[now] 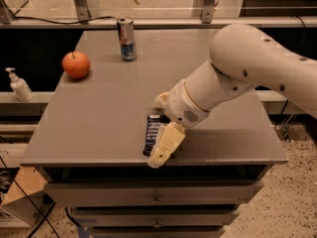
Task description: Pick rxbar blueberry
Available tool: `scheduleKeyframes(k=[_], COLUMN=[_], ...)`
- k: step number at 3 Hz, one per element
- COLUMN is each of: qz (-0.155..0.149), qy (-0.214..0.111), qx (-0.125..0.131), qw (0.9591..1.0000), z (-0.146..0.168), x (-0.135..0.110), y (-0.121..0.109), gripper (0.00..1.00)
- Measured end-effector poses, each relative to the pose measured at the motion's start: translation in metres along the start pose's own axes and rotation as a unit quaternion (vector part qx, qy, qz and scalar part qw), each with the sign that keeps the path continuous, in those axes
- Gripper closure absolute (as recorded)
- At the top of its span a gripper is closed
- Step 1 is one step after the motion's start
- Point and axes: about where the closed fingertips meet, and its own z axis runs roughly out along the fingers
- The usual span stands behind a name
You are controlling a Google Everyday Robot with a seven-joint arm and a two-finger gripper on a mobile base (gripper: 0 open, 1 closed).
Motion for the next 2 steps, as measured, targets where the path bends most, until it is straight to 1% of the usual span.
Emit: scheduleKeyframes(k=[1, 2], qz=[0.008, 0.003], qy=[0.019, 0.028], qx=[0.002, 0.006], qw=[0.9998, 0.9996], z=[0.0020, -0.0013], x=[0.0049, 0.0011], y=[0.0018, 0.0030], gripper=[0.18, 0.40])
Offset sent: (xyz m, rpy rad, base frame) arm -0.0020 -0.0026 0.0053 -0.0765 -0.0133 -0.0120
